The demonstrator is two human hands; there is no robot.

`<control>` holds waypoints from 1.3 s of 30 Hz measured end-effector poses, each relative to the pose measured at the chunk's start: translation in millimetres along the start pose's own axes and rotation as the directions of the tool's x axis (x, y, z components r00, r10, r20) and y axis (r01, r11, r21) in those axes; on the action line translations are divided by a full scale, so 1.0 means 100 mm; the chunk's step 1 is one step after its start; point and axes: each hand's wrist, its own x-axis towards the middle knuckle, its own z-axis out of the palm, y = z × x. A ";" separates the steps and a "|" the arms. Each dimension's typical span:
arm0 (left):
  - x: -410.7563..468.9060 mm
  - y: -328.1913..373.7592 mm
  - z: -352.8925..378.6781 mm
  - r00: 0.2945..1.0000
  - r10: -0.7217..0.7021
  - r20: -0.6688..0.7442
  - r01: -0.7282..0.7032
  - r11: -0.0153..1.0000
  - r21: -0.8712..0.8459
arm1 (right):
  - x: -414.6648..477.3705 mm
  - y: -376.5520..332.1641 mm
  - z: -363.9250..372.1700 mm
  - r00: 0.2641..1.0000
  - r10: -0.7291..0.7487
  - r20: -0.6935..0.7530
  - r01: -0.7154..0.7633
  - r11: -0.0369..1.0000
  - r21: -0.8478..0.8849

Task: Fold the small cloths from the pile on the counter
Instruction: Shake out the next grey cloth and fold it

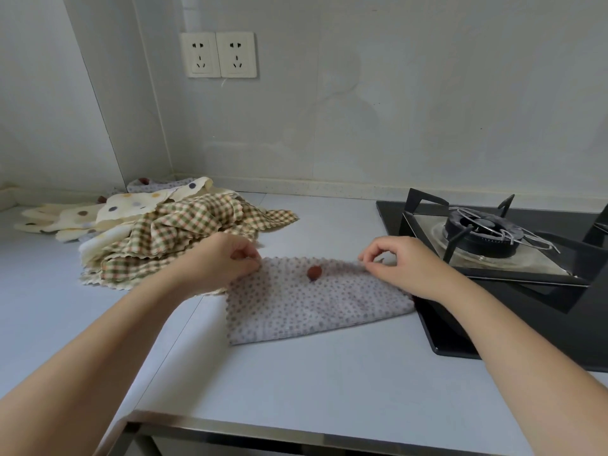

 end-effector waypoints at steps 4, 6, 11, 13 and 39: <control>0.01 -0.04 0.07 0.996 -0.088 -0.010 0.089 0.994 0.057 | 0.03 0.01 0.03 0.997 0.069 -0.021 -0.063 0.974 0.216; 0.03 -0.03 0.08 0.994 -0.110 -0.018 0.111 0.992 0.068 | 0.04 0.03 0.06 0.998 0.064 0.016 -0.065 0.987 0.145; 0.02 -0.02 0.09 0.994 -0.104 -0.017 0.105 0.989 0.102 | 0.15 0.21 0.18 0.998 0.068 0.000 -0.067 0.969 -0.237; 0.02 -0.01 0.09 0.996 -0.086 -0.027 0.089 0.990 0.109 | 0.16 0.22 0.22 0.998 0.059 -0.036 -0.066 0.963 -0.262; -0.16 0.32 0.66 0.981 0.167 -0.098 -0.084 0.822 0.564 | 0.04 -0.32 0.42 0.976 0.169 0.135 -0.115 0.935 -0.337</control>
